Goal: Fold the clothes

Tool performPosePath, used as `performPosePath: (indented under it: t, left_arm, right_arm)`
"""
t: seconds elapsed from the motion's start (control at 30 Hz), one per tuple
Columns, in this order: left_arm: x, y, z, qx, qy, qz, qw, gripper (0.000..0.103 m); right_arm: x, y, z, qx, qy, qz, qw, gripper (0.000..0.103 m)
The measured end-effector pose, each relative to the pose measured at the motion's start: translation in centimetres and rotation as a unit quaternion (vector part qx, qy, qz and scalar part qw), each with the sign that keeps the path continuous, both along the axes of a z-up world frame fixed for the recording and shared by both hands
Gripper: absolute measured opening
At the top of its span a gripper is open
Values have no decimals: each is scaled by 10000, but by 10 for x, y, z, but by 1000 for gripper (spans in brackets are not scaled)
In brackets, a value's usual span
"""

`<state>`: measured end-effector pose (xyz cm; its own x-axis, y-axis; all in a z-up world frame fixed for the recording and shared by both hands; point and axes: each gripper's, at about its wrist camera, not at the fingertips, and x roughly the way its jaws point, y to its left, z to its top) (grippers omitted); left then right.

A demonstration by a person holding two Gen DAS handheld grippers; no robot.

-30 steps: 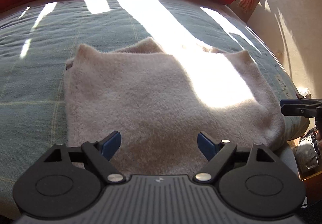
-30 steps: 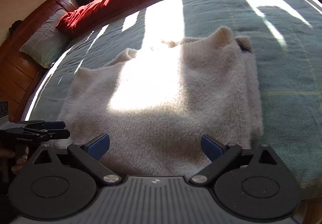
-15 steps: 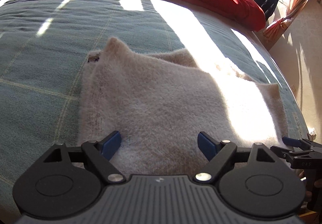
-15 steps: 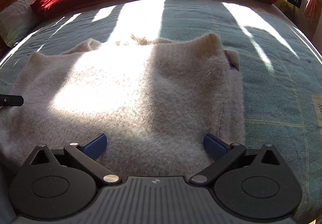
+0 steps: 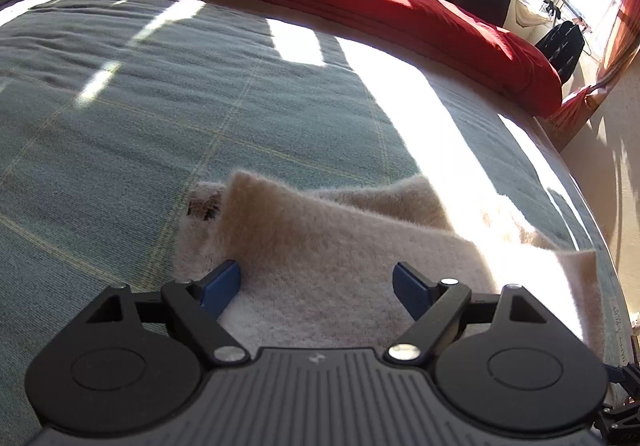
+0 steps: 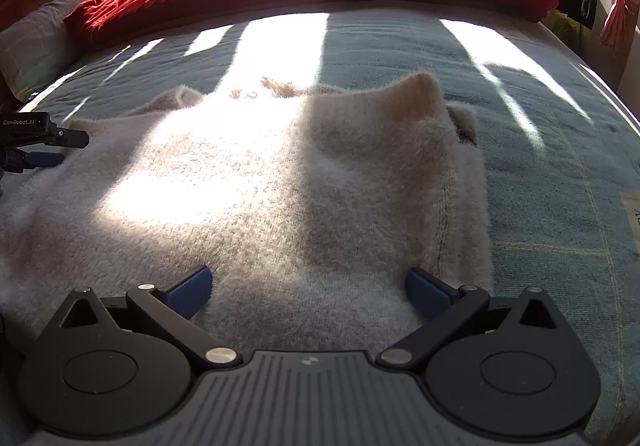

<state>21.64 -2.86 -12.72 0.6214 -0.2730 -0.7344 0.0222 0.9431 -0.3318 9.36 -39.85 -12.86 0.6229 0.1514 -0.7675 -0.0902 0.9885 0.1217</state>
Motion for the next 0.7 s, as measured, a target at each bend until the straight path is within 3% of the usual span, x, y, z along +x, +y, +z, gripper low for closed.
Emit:
performPosePath:
  t: [0.23, 0.4, 0.63, 0.7]
  left_arm:
    - [19, -4, 23, -165, -364, -78, 9992, 83]
    - [49, -2, -7, -175, 116, 43, 9998, 83]
    - [34, -24, 23, 243, -52, -132, 9996, 83]
    - [25, -29, 32, 314, -115, -237, 9992, 84]
  right_arm:
    - [1, 1, -1, -35, -33, 6, 10000, 103]
    - [1, 1, 0, -38, -9, 12, 10000, 103]
    - [12, 0, 14, -78, 304, 101, 9995, 103]
    - [17, -6, 25, 72, 167, 45, 9998, 103]
